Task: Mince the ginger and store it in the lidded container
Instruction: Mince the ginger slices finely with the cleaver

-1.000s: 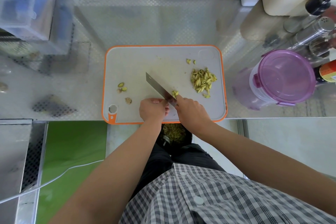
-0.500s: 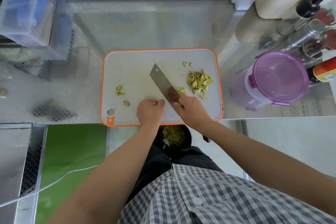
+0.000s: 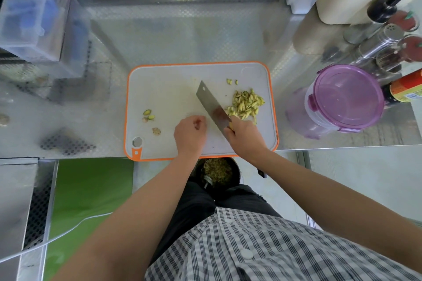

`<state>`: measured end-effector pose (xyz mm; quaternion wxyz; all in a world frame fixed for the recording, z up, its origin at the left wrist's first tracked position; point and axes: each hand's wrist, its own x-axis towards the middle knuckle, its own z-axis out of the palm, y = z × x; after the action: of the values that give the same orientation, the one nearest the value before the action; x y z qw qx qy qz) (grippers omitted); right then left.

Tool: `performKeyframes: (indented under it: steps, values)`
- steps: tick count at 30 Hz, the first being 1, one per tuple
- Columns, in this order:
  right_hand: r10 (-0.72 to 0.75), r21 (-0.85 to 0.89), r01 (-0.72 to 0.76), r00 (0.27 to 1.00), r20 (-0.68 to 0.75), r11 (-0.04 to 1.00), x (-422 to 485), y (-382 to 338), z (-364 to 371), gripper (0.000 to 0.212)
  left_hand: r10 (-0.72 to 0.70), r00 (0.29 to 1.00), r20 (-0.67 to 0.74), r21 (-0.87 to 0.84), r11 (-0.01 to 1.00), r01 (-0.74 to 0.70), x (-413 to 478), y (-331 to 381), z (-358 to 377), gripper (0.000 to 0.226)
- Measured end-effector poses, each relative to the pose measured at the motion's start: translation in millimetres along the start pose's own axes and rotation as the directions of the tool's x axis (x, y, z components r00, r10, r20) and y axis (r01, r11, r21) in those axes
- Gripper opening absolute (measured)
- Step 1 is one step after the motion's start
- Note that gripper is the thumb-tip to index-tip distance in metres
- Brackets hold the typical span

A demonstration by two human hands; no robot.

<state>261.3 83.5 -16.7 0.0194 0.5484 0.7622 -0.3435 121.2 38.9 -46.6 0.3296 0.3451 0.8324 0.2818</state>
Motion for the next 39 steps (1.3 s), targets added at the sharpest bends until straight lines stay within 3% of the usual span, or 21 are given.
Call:
performKeyframes:
  steps: [5, 11, 19, 23, 26, 31, 36, 39]
  values:
    - [0.034, 0.034, -0.032, 0.996, -0.076, 0.999, 9, 9, -7, 0.009, 0.073, 0.995, -0.075, 0.128, 0.99, -0.062, 1, -9, -8, 0.018]
    - [-0.086, 0.107, 0.079, 0.994, 0.064, 0.991, 2, -4, 6, 0.014, 0.068, 0.99, -0.124, 0.21, 0.977, -0.041, 5, -14, -9, 0.019]
    - [0.124, 0.118, -0.111, 0.986, -0.111, 0.987, 13, 16, -13, 0.012, 0.156, 0.983, -0.097, 0.227, 0.965, -0.131, 3, -13, -9, 0.013]
    - [-0.001, 0.112, 0.007, 0.998, -0.06, 0.994, 18, -14, -7, 0.029, 0.105, 0.987, -0.125, 0.203, 0.976, -0.078, 9, -8, -12, 0.014]
    - [-0.076, 0.105, 0.076, 0.997, -0.007, 0.992, 29, -42, 6, 0.024, 0.061, 0.982, -0.18, 0.201, 0.979, -0.024, 16, -8, -19, 0.014]
    - [-0.001, 0.127, 0.0, 1.0, 0.007, 0.992, 57, -58, 5, 0.014, 0.068, 0.98, -0.188, 0.213, 0.977, -0.027, 26, -12, -31, 0.012]
    - [0.198, 0.205, -0.181, 0.978, -0.065, 0.962, 53, -29, -7, 0.014, 0.129, 0.982, -0.136, 0.234, 0.968, -0.095, 41, -4, -29, 0.015]
    - [0.172, 0.247, -0.147, 0.981, -0.085, 0.958, 45, -17, -22, 0.012, 0.205, 0.976, -0.067, 0.252, 0.95, -0.183, 49, 10, -19, 0.019]
